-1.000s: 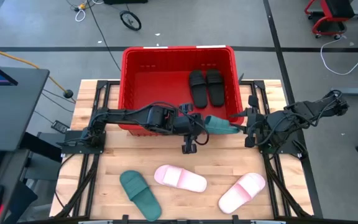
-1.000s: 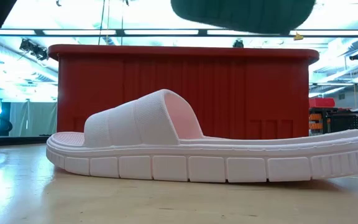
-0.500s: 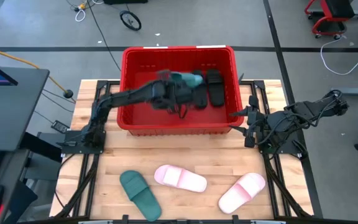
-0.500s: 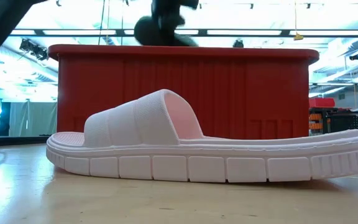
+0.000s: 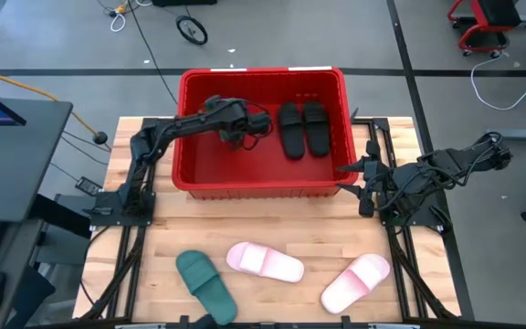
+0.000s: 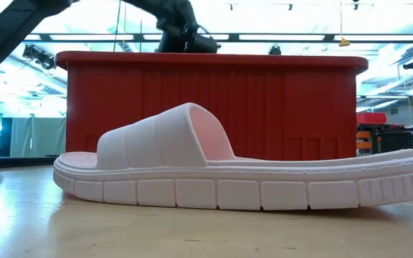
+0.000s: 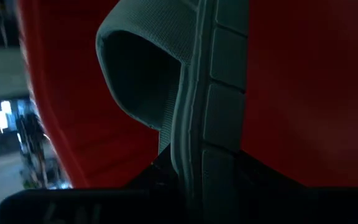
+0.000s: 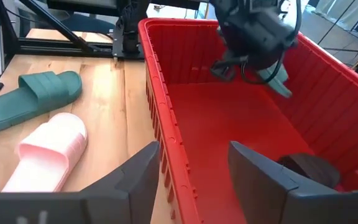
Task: Pick and place slides into bin
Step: Put the right green slide into the container
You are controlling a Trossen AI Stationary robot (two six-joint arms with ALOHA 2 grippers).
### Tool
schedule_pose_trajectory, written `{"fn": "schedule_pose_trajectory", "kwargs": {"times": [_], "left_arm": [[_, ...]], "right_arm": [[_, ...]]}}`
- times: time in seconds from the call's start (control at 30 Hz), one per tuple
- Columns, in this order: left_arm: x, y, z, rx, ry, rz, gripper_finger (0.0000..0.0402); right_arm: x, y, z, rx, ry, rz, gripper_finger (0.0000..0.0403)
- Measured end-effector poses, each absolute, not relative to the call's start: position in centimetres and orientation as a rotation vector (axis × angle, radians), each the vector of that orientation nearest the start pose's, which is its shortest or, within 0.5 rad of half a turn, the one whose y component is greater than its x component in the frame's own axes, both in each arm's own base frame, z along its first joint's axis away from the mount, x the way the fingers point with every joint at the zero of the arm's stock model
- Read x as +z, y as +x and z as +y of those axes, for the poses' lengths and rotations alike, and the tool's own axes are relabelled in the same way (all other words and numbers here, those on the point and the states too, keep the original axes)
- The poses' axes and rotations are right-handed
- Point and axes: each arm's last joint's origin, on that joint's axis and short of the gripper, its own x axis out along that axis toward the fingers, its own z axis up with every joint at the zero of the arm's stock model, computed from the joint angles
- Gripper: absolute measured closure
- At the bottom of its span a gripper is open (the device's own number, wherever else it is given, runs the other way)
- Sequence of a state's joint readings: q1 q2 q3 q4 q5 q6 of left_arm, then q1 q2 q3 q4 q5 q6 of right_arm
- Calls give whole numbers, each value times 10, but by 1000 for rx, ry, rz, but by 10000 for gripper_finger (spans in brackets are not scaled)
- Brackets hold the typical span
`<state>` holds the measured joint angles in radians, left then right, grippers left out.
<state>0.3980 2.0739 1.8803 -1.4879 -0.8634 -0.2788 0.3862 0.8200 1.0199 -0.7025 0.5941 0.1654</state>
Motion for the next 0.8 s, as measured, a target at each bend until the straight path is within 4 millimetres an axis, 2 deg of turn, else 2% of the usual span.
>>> {"fn": "schedule_pose_trajectory", "kwargs": {"times": [0.2,0.33,0.47,0.6,0.7,0.8], "left_arm": [[229,332,184,1256,38,1607,323],[213,325,189,1286,-161,1593,316],[200,322,195,1312,-287,1545,243],[197,323,205,1342,-329,1457,179],[196,325,213,1354,-354,1385,151],[196,325,223,1359,-366,1341,140]], "right_arm": [[360,144,41,-248,-35,420,210],[360,144,41,-254,-9,417,211],[360,144,41,-254,-8,416,211],[360,144,41,-254,-8,417,213],[360,144,41,-254,-8,417,214],[360,144,41,-255,-3,416,213]]}}
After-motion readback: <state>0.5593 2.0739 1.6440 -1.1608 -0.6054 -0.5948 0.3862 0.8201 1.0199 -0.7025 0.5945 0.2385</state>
